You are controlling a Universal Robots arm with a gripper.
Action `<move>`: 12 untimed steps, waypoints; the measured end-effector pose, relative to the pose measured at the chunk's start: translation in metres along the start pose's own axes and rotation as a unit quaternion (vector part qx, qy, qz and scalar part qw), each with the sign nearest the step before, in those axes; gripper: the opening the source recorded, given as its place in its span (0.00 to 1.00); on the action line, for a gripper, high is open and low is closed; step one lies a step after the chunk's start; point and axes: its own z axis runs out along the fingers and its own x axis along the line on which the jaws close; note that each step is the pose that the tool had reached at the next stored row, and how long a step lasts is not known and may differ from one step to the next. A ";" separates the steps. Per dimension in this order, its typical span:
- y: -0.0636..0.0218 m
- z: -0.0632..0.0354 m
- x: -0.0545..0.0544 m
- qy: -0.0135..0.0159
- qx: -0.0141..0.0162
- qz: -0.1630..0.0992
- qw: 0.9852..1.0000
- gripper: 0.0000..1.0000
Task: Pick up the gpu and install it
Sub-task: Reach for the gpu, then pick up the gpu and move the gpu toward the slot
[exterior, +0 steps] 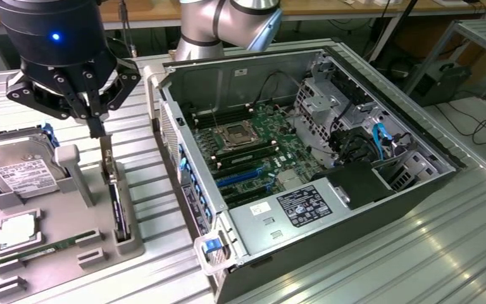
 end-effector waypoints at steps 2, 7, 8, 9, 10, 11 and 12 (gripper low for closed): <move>0.0002 0.0000 0.000 0.000 0.000 0.000 1.000 0.11; 0.0003 0.0000 0.000 0.000 0.000 0.000 1.000 0.11; 0.0003 0.0000 0.000 0.000 0.000 0.000 1.000 0.11; 0.0002 0.0000 0.000 0.000 0.000 0.000 1.000 0.11; 0.0002 0.0000 0.000 0.000 0.000 0.000 1.000 0.11; 0.0003 0.0000 0.000 0.000 0.000 0.000 1.000 0.11; 0.0003 0.0000 0.000 0.000 0.000 0.000 1.000 0.11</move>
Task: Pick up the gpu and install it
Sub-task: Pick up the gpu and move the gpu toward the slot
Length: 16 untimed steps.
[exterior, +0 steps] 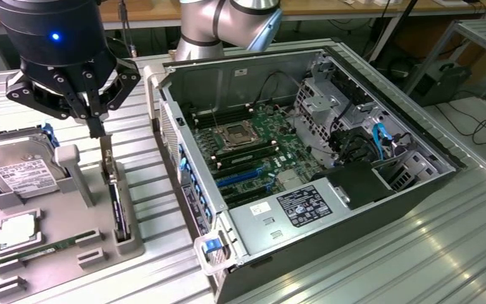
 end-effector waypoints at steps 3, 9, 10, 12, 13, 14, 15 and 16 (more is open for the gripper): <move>0.0000 0.0000 0.000 0.000 0.000 0.000 1.000 0.11; 0.0000 0.0000 0.000 0.000 0.000 0.000 1.000 0.36; 0.0000 0.0001 0.000 0.000 0.000 0.000 1.000 0.42; 0.0001 0.0005 0.000 0.000 0.000 -0.001 1.000 0.54; 0.0001 0.0009 0.000 0.000 0.000 -0.001 1.000 0.54; 0.0000 0.0020 0.000 0.001 0.000 -0.002 1.000 0.60; 0.0000 0.0029 0.000 0.001 0.000 -0.004 1.000 0.60; -0.0001 0.0038 0.000 0.001 0.000 -0.006 1.000 0.60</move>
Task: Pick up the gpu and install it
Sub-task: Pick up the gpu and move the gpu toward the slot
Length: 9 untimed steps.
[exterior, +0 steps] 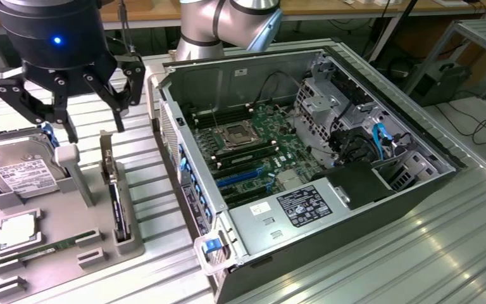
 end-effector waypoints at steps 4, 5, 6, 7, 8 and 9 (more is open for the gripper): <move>-0.0025 0.0050 0.000 0.000 0.000 -0.003 1.000 0.60; -0.0036 0.0062 0.000 0.000 0.000 -0.004 1.000 0.60; -0.0052 0.0076 0.000 0.001 0.000 -0.005 1.000 0.60; -0.0070 0.0088 0.000 0.001 0.000 -0.005 1.000 0.60; -0.0089 0.0100 0.000 0.001 0.000 -0.006 1.000 0.60; -0.0094 0.0108 0.000 0.001 0.000 -0.006 1.000 0.60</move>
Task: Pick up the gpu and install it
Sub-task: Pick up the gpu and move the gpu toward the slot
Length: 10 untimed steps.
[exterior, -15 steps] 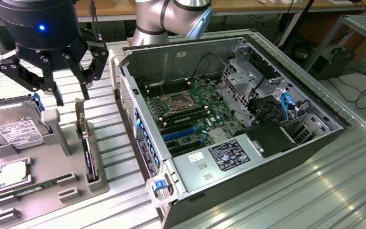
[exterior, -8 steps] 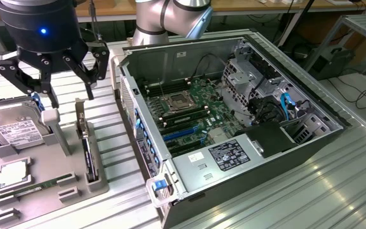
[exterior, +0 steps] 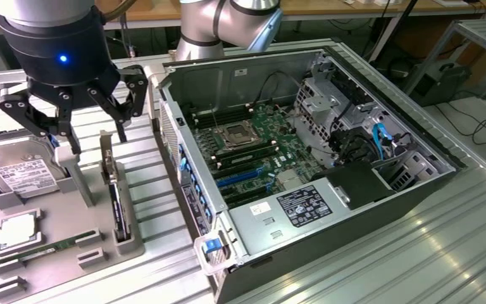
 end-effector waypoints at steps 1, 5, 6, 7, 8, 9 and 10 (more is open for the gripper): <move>-0.0001 0.0003 0.000 0.000 0.000 0.000 1.000 0.60; -0.0002 0.0003 0.000 0.000 0.000 0.000 1.000 0.60; -0.0002 0.0006 0.000 0.000 0.000 0.000 1.000 0.60; -0.0002 0.0012 0.000 0.000 0.000 0.000 1.000 0.60; -0.0003 0.0017 0.000 0.000 0.000 0.000 1.000 0.60; -0.0003 0.0023 0.000 0.000 0.000 0.000 1.000 0.60; -0.0006 0.0030 0.000 0.000 0.000 0.000 1.000 0.60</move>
